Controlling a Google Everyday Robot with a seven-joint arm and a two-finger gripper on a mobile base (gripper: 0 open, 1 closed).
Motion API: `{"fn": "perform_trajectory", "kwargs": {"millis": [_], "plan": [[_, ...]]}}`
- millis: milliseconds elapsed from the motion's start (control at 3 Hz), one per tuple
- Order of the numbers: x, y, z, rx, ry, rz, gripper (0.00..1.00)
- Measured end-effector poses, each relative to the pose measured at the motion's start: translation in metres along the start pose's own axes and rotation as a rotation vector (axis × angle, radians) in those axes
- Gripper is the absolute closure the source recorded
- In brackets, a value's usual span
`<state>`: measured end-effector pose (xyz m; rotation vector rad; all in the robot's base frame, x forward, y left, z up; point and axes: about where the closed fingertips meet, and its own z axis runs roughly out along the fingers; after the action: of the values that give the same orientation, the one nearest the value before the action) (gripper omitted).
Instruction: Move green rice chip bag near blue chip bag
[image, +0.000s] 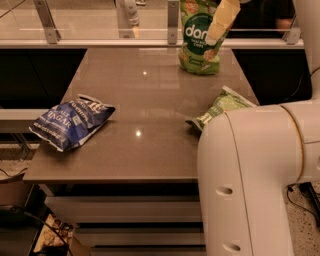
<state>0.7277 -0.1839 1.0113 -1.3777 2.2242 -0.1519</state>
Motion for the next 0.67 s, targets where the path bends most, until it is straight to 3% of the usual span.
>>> {"fn": "perform_trajectory", "kwargs": {"millis": [667], "plan": [[0.0032,-0.0078,0.0195,0.009,0.003,0.005,0.00]]}}
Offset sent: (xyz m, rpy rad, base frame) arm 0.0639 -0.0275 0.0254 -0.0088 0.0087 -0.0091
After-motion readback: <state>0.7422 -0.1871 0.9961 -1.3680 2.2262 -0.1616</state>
